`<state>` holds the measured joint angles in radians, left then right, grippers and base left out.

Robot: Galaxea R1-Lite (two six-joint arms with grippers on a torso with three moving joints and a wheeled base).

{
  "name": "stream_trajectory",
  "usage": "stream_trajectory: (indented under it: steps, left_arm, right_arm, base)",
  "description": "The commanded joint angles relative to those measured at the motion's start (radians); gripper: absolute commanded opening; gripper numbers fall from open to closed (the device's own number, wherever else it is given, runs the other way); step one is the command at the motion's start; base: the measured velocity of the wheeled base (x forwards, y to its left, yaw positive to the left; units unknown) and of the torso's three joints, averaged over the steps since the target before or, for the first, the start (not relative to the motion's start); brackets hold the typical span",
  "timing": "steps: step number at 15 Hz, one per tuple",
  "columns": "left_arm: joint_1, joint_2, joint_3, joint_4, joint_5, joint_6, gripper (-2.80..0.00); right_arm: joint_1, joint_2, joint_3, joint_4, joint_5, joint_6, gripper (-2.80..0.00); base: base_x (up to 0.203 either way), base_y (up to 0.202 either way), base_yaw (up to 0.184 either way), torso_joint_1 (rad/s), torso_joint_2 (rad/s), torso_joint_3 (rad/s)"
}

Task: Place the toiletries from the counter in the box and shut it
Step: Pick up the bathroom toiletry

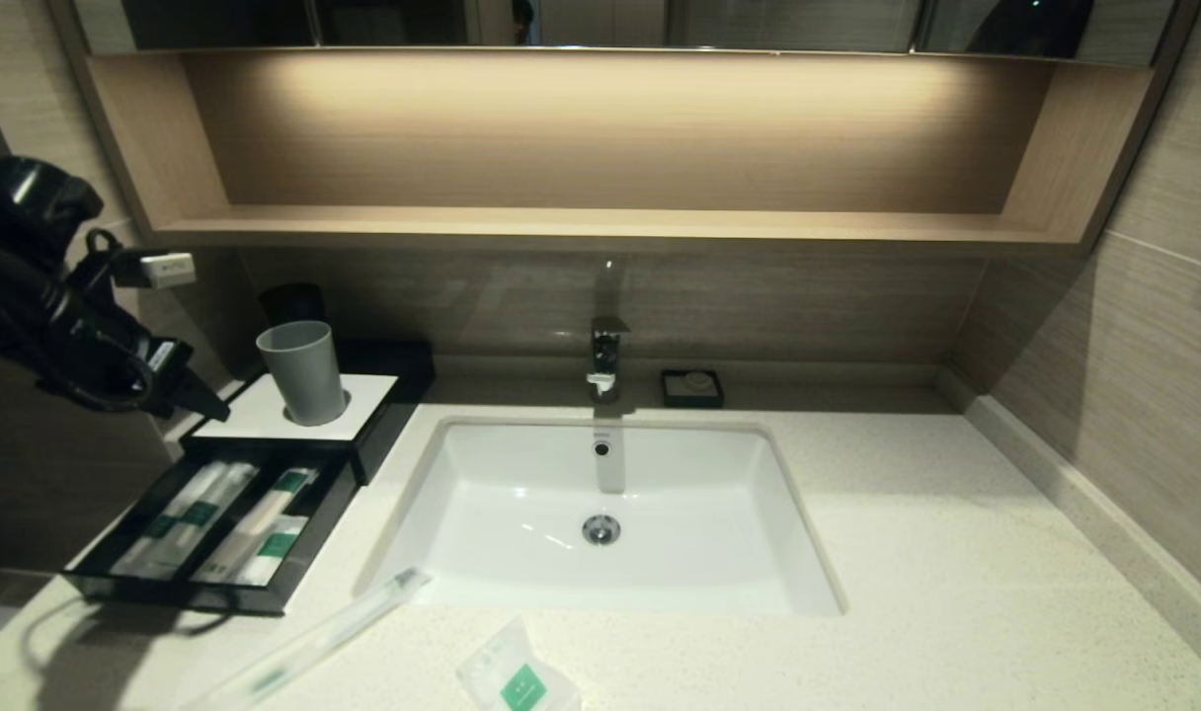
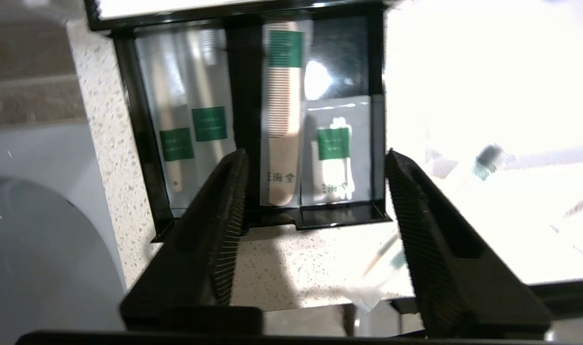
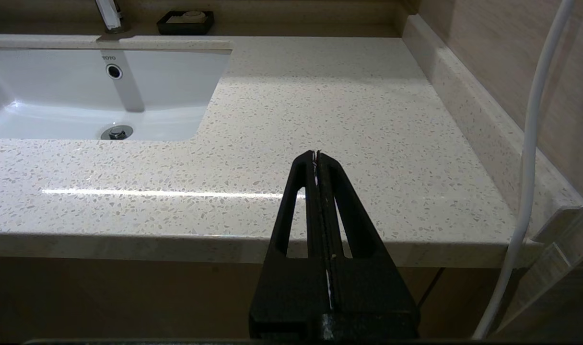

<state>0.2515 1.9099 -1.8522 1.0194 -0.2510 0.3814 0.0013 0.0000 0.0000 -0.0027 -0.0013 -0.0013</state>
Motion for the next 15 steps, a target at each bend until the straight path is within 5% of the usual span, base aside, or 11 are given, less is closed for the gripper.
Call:
stream_trajectory:
  steps: [1,7,15]
  left_arm:
    - [-0.023,-0.09,0.066,0.005,-0.026,0.106,-2.8]
    - [-0.033,-0.195,0.259,0.009,-0.128,0.314,-2.8]
    - [-0.116,-0.288,0.505,0.001,-0.119,0.407,-2.8]
  right_arm:
    - [0.0,-0.002,0.002,0.0,0.0,0.0,-2.8]
    - [0.0,0.0,0.0,0.0,0.0,0.0,-2.8]
    - [0.0,-0.001,0.001,0.0,0.0,0.0,-2.8]
  base:
    - [0.0,0.0,0.0,0.0,0.0,0.0]
    - [0.0,0.0,0.0,0.0,0.0,0.0]
    - [0.0,0.0,0.0,0.0,0.0,0.0]
